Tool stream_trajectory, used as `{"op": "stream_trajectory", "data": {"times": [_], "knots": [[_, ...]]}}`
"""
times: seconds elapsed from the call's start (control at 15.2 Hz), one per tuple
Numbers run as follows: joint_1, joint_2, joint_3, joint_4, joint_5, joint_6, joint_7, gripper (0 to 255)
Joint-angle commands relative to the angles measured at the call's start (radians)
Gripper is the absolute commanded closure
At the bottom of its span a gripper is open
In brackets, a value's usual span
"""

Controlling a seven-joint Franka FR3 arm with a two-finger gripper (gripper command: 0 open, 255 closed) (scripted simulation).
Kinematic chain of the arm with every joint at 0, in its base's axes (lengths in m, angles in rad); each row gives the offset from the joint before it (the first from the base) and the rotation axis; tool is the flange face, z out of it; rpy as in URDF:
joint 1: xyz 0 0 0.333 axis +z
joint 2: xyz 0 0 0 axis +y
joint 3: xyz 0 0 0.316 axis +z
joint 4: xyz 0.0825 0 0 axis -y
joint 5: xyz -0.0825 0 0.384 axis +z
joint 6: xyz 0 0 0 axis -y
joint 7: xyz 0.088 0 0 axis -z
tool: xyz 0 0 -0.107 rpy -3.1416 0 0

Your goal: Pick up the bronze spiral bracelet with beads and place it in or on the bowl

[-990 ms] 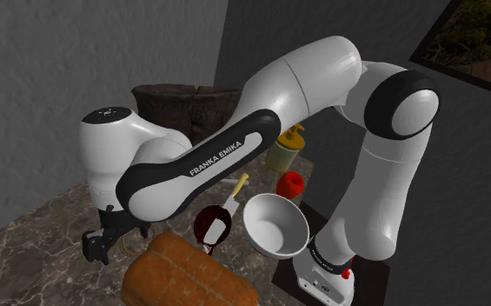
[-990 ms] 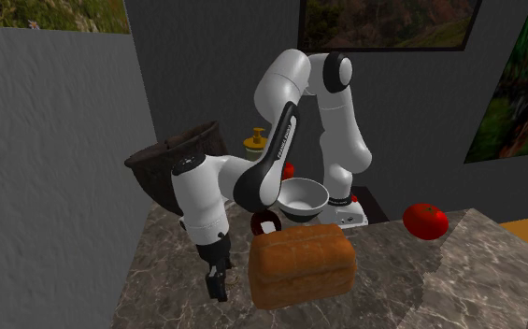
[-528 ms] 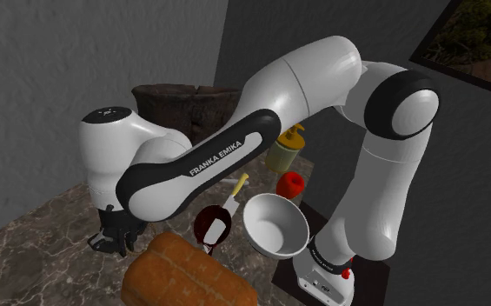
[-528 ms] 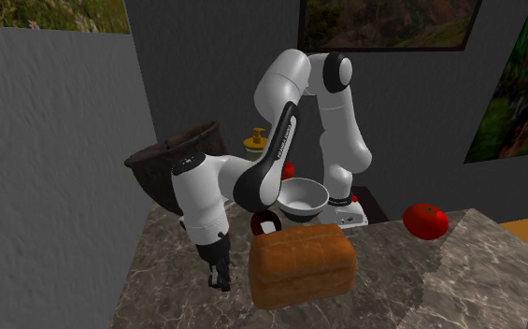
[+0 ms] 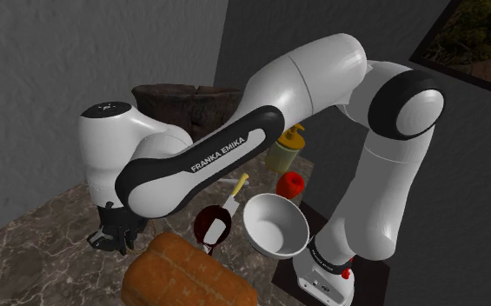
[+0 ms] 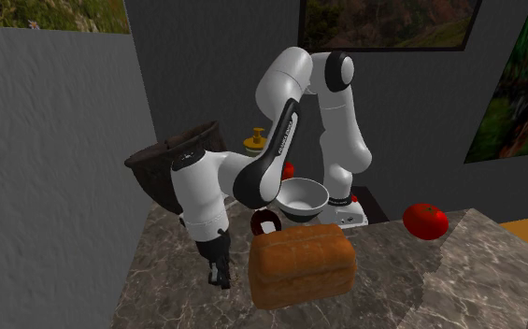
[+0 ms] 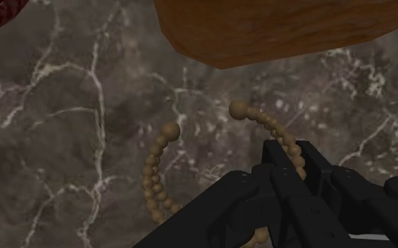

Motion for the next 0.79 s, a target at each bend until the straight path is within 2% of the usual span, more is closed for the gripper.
{"op": "stream_trajectory", "data": {"times": [0.0, 0.73], "knots": [[-0.004, -0.016, 0.005, 0.011, 0.009, -0.025, -0.003, 255], [-0.021, -0.094, 0.021, 0.073, 0.053, -0.156, -0.018, 255]]}}
